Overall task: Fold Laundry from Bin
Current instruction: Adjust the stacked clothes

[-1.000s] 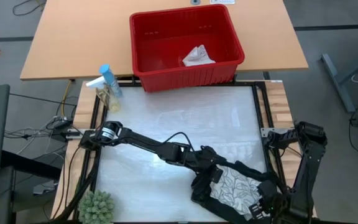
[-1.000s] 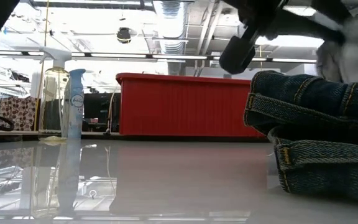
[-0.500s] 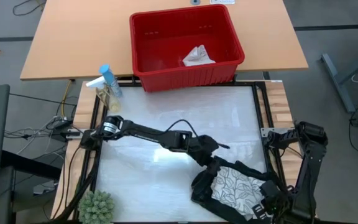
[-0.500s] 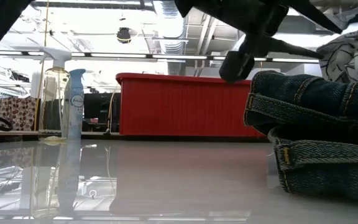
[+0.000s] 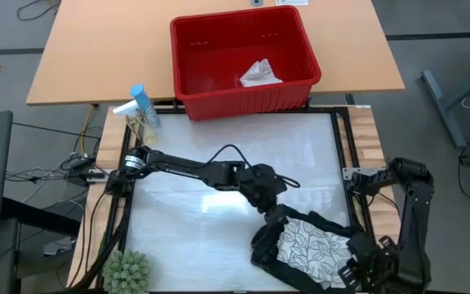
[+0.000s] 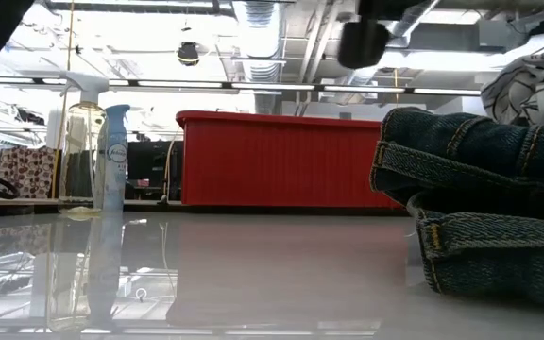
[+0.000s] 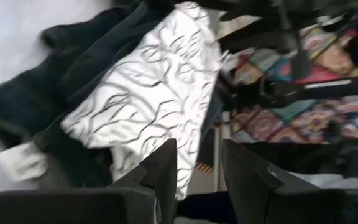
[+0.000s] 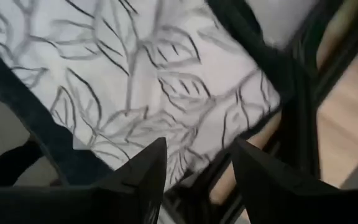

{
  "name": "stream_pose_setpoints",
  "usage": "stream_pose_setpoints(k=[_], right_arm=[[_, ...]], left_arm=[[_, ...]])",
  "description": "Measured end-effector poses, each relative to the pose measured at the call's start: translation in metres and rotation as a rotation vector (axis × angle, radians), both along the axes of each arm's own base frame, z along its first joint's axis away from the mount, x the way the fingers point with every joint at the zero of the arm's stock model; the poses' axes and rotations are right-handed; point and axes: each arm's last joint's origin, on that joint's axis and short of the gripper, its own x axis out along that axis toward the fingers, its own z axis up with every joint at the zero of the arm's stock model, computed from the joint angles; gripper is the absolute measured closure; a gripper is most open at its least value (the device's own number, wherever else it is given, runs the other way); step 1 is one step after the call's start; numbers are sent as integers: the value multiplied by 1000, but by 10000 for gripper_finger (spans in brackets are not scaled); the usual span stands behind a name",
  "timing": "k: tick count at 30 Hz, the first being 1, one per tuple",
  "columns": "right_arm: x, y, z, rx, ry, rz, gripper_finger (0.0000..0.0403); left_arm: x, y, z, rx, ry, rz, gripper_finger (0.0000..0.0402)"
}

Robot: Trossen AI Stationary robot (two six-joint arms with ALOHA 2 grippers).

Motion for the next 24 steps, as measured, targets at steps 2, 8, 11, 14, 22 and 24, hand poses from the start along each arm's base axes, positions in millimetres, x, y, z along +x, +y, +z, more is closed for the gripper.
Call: stream_pose_setpoints(k=[2,8,11,14,22,24], right_arm=[[5,-2,2,7,-31,31,213],[45,-18,3,-31,-66,160,329],[67,-31,3,-102,-89,273,385],[86,-50,4,-191,-48,379,384],[153,-74,2,-86,-144,699,389],[164,-81,2,-66,-168,738,389]], left_arm=[[-8,1,6,28,36,-1,290],[-36,-6,50,50,2,22,315],[-54,-14,77,68,-55,48,349],[-74,-20,105,108,-124,114,387],[-123,-34,156,164,-250,249,399],[-136,-39,167,168,-277,272,401]])
